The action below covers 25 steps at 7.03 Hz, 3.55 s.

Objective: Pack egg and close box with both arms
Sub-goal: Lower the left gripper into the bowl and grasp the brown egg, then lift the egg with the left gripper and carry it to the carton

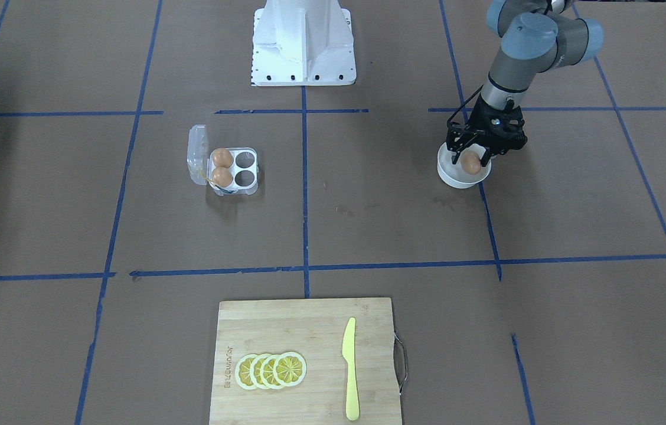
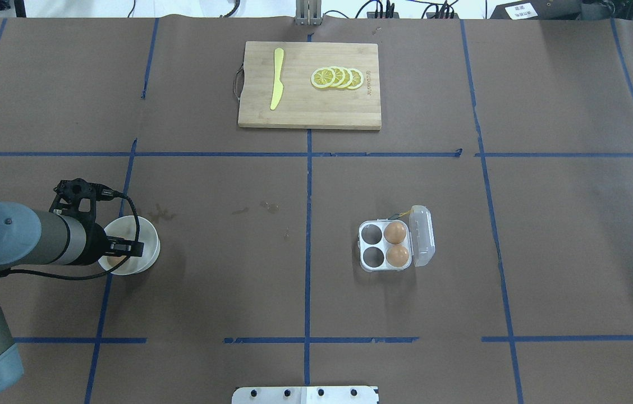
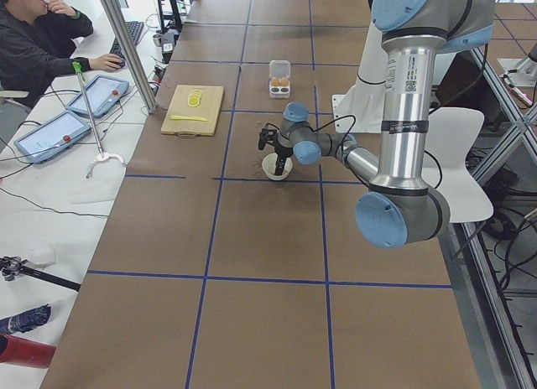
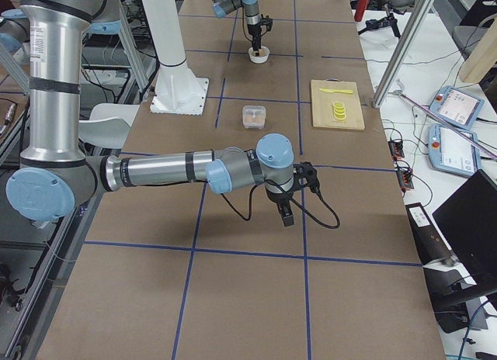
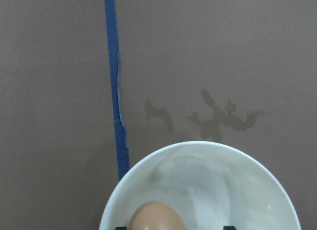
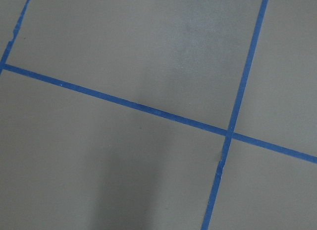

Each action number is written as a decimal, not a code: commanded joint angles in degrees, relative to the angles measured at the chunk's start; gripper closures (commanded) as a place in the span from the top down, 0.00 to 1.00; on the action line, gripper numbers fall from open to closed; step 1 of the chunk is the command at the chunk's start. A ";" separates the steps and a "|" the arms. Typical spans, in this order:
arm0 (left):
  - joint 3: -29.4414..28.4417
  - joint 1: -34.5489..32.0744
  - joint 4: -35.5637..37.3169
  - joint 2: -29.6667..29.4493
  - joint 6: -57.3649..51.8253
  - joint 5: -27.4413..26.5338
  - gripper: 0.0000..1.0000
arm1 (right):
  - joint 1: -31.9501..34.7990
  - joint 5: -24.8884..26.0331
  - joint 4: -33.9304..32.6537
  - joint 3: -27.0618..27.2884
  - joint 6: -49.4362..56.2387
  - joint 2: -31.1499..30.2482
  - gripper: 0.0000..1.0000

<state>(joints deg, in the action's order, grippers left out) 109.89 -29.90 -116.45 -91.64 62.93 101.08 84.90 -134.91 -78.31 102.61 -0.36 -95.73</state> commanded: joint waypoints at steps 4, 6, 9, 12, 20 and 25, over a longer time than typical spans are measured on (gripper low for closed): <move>-0.11 0.28 0.00 -0.21 0.00 -0.09 0.46 | 0.00 -0.09 0.00 -0.04 -0.08 0.01 1.00; -0.11 0.28 0.00 -0.30 -0.09 -0.09 0.46 | 0.00 -0.09 0.00 -0.04 0.01 0.01 1.00; -0.03 0.28 0.00 -0.30 -0.09 -0.09 0.42 | 0.00 -0.09 0.00 -0.04 -0.08 0.01 1.00; 0.50 0.02 0.00 -0.30 -0.44 0.00 0.22 | 0.00 -0.09 0.00 -0.04 -0.08 0.01 1.00; 3.67 -5.25 -0.18 -4.23 -0.44 0.17 0.17 | 0.00 -0.18 0.00 0.04 -0.08 0.01 1.00; -2.22 -0.63 0.00 -22.16 11.40 -2.26 0.17 | 0.00 -0.18 0.00 -0.04 -0.08 0.01 1.00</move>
<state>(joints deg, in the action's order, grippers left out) 108.57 -33.08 -116.50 -110.42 71.54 100.57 84.90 -135.11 -78.31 102.60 -0.44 -95.71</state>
